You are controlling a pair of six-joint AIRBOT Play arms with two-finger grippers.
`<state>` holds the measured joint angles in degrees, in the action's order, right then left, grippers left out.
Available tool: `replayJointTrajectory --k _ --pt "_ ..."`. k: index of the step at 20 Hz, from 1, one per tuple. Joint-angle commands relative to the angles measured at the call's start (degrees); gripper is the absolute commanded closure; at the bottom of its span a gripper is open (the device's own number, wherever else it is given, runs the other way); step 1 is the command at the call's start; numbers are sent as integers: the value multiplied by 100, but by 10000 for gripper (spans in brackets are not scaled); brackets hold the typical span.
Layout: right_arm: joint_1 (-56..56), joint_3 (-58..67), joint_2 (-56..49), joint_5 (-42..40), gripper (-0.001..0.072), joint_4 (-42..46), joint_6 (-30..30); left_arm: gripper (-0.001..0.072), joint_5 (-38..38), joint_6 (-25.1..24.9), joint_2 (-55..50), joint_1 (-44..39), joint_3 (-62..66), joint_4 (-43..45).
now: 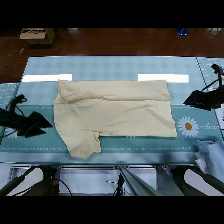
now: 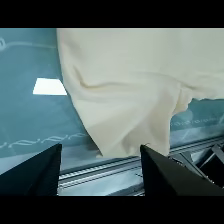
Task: Fold the shirts.
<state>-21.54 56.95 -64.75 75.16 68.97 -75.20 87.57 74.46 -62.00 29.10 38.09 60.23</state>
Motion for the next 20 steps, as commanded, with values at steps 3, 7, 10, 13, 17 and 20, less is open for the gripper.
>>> replayJointTrajectory --k 3,7,10,13,17,20 --pt "-127 -649 557 -468 216 -203 350 139 -562 -72 227 2 -1207 -26" --pt "-127 -649 557 -483 217 -210 345 139 -1123 50 227 -164 -1298 -94" --pt "-127 -649 557 -466 216 -205 205 140 -1683 326 225 -560 -1298 -225" --pt "-127 -649 560 -422 216 -205 96 219 -2302 754 225 -1150 -1298 -328" --pt "-127 -649 798 -501 217 -96 -4 327 -2809 1178 90 -1921 -1298 -332" --pt "-127 -649 1084 -560 242 413 -302 666 -2747 1169 -223 -2288 -1298 -330"
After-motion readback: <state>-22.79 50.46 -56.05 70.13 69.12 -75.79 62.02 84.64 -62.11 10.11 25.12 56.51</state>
